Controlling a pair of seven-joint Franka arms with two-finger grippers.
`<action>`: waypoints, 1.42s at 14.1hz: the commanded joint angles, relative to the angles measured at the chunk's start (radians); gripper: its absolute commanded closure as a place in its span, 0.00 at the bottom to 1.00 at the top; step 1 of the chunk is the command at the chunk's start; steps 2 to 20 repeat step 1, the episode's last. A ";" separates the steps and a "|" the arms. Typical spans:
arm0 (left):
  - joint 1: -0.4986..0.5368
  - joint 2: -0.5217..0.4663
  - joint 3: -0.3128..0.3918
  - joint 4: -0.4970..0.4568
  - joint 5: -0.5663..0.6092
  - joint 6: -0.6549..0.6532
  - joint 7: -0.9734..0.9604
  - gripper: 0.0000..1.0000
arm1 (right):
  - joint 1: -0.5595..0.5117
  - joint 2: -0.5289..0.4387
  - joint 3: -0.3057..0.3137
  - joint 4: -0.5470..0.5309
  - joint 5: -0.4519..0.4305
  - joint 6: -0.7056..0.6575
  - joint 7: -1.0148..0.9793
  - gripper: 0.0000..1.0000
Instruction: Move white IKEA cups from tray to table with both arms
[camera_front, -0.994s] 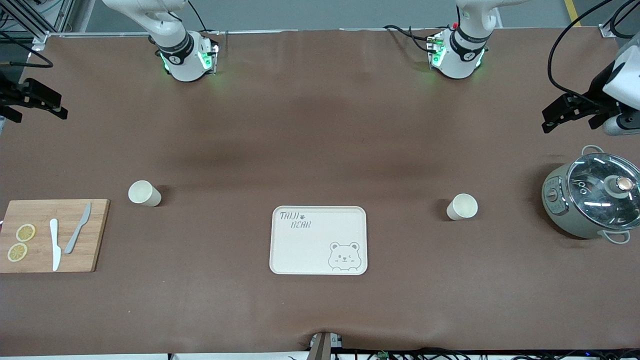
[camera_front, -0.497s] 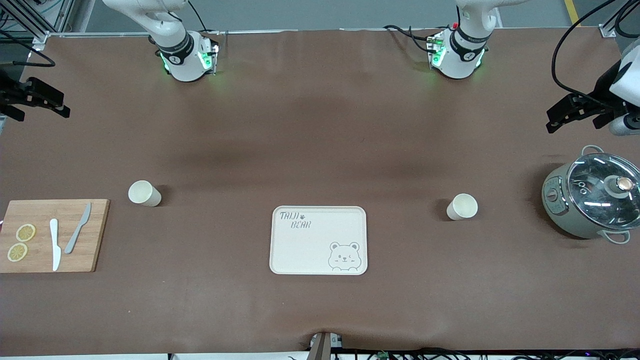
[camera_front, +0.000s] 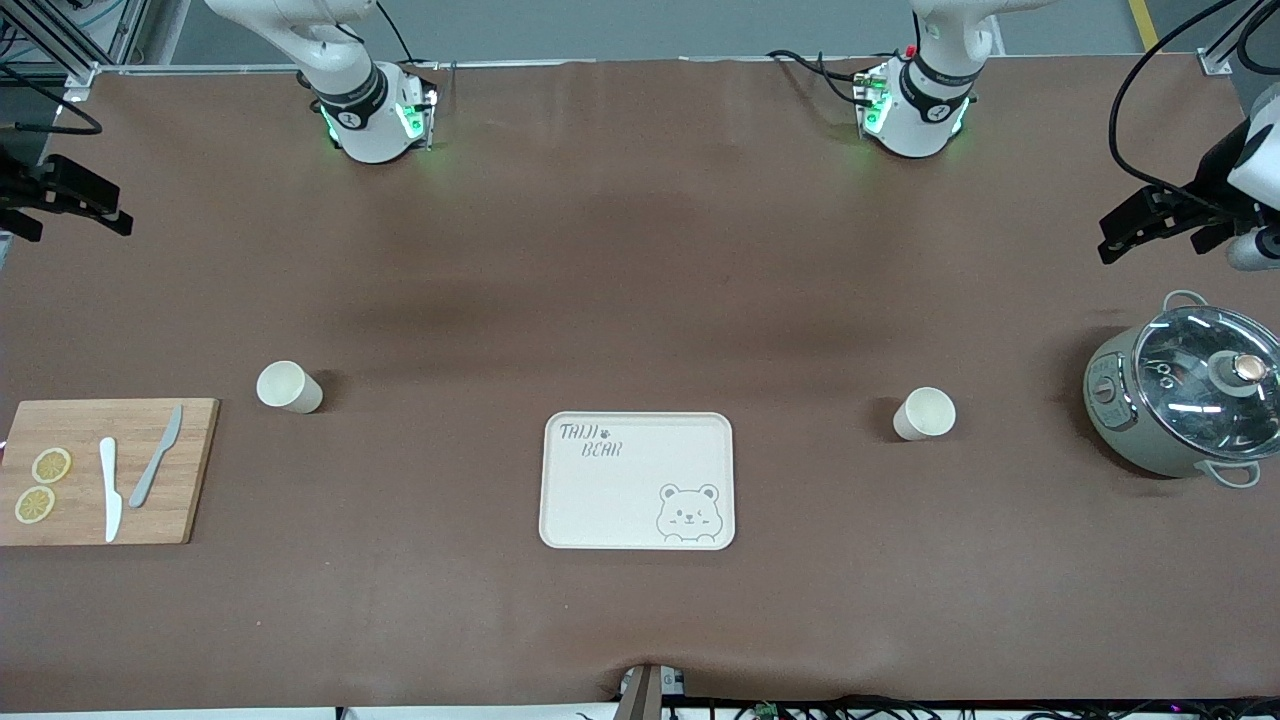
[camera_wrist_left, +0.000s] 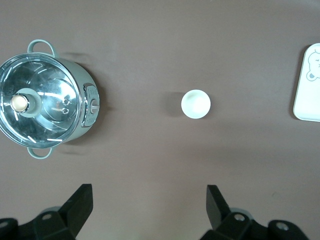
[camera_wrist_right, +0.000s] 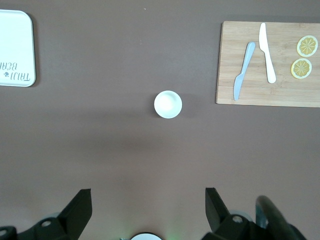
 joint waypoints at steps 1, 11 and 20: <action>0.005 0.008 -0.006 0.032 0.017 -0.024 0.021 0.00 | -0.014 -0.010 0.007 -0.009 0.003 -0.010 -0.002 0.00; 0.005 0.008 -0.006 0.032 0.017 -0.024 0.021 0.00 | -0.014 -0.010 0.007 -0.009 0.003 -0.010 -0.002 0.00; 0.005 0.008 -0.006 0.032 0.017 -0.024 0.021 0.00 | -0.014 -0.010 0.007 -0.009 0.003 -0.010 -0.002 0.00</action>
